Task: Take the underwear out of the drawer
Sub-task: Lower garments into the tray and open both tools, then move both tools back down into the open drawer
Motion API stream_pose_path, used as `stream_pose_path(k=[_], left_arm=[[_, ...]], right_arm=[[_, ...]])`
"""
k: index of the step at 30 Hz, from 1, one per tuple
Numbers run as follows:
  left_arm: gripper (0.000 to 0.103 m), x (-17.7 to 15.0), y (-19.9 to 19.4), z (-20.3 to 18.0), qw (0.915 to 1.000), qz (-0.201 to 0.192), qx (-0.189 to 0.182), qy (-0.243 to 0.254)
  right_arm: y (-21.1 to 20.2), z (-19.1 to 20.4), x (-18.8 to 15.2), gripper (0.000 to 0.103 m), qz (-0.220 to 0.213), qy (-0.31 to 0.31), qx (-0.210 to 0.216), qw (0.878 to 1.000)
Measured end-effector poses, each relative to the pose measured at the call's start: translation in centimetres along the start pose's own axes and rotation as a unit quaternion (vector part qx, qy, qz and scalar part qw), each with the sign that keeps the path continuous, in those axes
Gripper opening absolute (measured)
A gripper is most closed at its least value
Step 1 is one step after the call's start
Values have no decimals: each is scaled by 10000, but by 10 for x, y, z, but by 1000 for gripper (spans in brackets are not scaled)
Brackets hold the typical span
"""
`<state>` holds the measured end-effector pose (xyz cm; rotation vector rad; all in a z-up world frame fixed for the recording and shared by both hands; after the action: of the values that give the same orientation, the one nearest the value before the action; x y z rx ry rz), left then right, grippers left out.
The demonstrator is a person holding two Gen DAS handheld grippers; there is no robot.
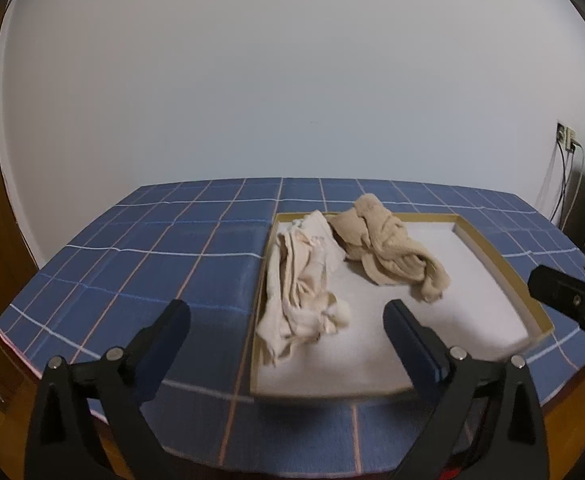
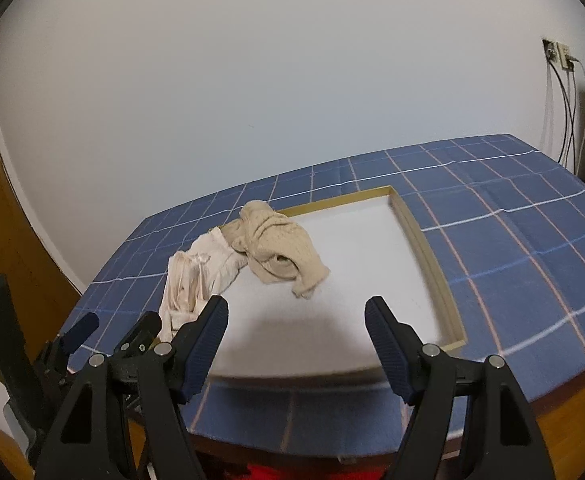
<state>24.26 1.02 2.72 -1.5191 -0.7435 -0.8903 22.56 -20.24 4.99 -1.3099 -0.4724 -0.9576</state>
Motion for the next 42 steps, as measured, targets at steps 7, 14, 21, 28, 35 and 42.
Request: stream_pose_path(k=[7, 14, 21, 28, 35, 42], left_arm=[[100, -21, -12, -7, 9998, 113, 94, 166], [102, -39, -25, -10, 9996, 178, 80, 198], [102, -53, -38, -15, 9994, 224, 36, 277], [102, -69, -50, -14, 9986, 314, -58, 433], [102, -91, -60, 5, 9969, 472, -122, 619], [102, -122, -60, 23, 9935, 812, -159, 782]], right_arm=[[-18, -9, -18, 73, -14, 111, 29, 9999], [-32, -16, -38, 73, 61, 146, 36, 9999], [-44, -24, -56, 73, 85, 175, 28, 9998], [-57, -27, -74, 73, 54, 31, -1, 10000], [-63, -30, -105, 73, 168, -145, 13, 9998], [-66, -38, -144, 73, 485, -320, 61, 9983]])
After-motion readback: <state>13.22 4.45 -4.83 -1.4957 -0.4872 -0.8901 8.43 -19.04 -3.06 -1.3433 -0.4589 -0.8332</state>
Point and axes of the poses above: each gripper's, at about its wrist camera, not at the fingertips, and y roughly the way its jaws point, z to its left, x to its top, the point moved 5 cm from there along y, roughly the way its jaws point, and after that the axes turned 7 degrees about -x, right-handed, at the moved point
